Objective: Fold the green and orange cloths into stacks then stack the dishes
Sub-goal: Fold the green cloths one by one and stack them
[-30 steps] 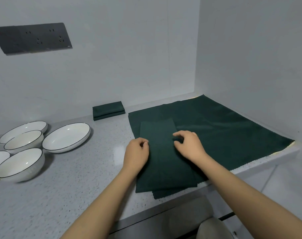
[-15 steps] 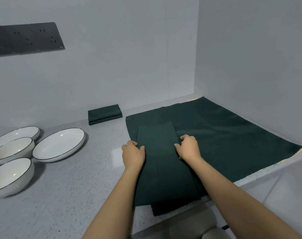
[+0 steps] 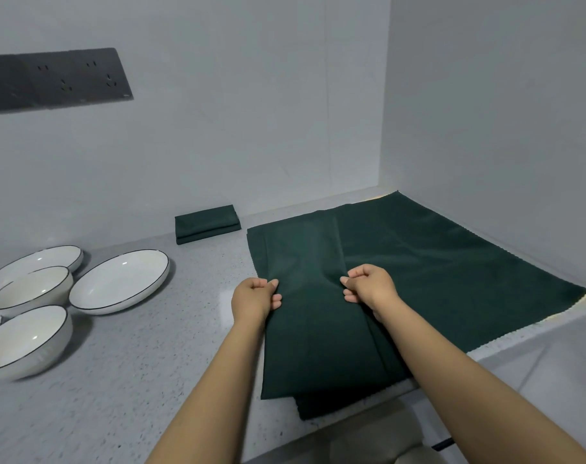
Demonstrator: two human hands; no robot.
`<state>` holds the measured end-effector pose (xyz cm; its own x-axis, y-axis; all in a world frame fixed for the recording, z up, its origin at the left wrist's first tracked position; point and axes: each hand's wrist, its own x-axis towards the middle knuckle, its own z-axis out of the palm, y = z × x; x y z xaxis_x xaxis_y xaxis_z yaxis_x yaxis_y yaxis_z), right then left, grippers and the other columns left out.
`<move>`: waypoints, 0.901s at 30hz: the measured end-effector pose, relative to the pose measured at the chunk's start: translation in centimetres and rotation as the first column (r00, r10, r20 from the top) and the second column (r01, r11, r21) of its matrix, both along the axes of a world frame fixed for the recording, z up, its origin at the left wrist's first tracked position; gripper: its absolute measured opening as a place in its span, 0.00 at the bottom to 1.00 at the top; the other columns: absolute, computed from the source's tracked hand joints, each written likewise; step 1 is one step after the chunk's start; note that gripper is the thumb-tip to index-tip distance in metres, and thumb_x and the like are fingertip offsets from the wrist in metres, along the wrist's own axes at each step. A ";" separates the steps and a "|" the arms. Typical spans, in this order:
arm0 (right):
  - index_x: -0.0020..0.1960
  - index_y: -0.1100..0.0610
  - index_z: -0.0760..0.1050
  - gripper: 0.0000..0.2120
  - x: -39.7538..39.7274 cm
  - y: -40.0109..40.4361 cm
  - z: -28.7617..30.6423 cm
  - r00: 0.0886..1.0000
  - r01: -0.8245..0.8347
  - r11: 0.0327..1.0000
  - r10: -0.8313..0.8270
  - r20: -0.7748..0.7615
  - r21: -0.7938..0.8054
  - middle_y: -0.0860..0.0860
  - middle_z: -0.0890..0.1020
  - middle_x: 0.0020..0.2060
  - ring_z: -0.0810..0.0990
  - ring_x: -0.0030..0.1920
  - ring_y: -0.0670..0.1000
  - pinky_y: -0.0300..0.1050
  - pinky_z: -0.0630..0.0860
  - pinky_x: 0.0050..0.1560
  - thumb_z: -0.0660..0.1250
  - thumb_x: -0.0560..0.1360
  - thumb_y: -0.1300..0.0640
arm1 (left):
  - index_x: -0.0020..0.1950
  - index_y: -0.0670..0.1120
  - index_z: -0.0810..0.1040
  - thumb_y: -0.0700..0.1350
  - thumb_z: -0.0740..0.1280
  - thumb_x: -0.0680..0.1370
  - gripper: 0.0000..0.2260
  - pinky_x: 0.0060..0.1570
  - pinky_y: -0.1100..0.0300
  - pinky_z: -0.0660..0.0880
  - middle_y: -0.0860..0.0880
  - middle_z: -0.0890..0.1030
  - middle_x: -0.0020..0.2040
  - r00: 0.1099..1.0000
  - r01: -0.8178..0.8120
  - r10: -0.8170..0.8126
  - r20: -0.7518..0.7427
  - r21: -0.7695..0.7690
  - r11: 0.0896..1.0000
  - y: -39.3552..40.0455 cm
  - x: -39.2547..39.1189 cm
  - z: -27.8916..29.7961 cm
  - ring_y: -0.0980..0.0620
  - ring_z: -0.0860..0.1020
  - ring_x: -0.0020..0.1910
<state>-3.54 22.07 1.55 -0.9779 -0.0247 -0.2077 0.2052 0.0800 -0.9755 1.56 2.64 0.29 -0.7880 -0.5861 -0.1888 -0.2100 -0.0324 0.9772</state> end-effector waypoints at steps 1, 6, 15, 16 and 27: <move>0.41 0.58 0.71 0.07 0.3 0.4 0.2 1.000 -0.021 0.999 0.021 -0.014 -0.042 0.53 0.77 0.37 0.78 0.33 0.49 0.36 0.79 0.33 0.68 0.75 0.65 | 0.44 0.43 0.74 0.42 0.69 0.77 0.05 0.49 0.55 0.79 0.45 0.80 0.36 0.999 0.028 -0.026 -0.037 0.045 0.999 -0.1 0.5 0.3 0.51 0.79 0.33; 0.45 0.58 0.75 0.10 1.4 1.7 1.0 0.988 -0.141 0.979 0.131 -0.079 -0.147 0.50 0.77 0.41 0.80 0.40 0.51 0.45 0.81 0.47 0.64 0.78 0.51 | 0.47 0.42 0.75 0.46 0.62 0.80 0.09 0.50 0.55 0.79 0.46 0.80 0.43 0.974 0.178 -0.155 -0.168 0.128 0.976 -1.1 2.5 1.1 0.49 0.82 0.43; 0.47 0.63 0.80 0.18 3.3 2.8 1.0 0.978 -0.170 0.984 0.163 -0.129 -0.045 0.53 0.81 0.41 0.78 0.40 0.48 0.33 0.76 0.39 0.59 0.80 0.50 | 0.46 0.41 0.82 0.49 0.58 0.81 0.17 0.44 0.59 0.73 0.48 0.81 0.38 0.957 0.257 -0.250 -0.145 0.031 0.966 -1.5 5.3 1.2 0.51 0.77 0.39; 0.45 0.61 0.80 0.16 3.6 3.0 1.0 0.972 -0.181 0.983 0.181 -0.150 0.014 0.52 0.81 0.42 0.77 0.38 0.46 0.31 0.74 0.37 0.59 0.80 0.51 | 0.44 0.43 0.82 0.50 0.58 0.81 0.17 0.46 0.59 0.73 0.48 0.82 0.41 0.957 0.264 -0.266 -0.116 -0.029 0.964 -1.4 5.7 1.2 0.51 0.77 0.41; 0.41 0.50 0.78 0.04 4.1 2.8 -0.2 0.888 -0.156 0.849 0.345 -0.306 0.505 0.48 0.71 0.37 0.71 0.38 0.47 0.35 0.67 0.38 0.73 0.71 0.56 | 0.48 0.48 0.81 0.44 0.63 0.79 0.07 0.52 0.64 0.73 0.53 0.81 0.51 0.924 0.343 -0.381 -0.017 -0.403 0.849 -0.2 7.4 0.9 0.56 0.78 0.51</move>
<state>0.59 24.83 1.35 -0.9542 -0.2746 0.1187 -0.2531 0.5297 -0.8096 8.95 2.48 1.14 -0.9608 -0.2662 0.0769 -0.0409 0.4106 0.9109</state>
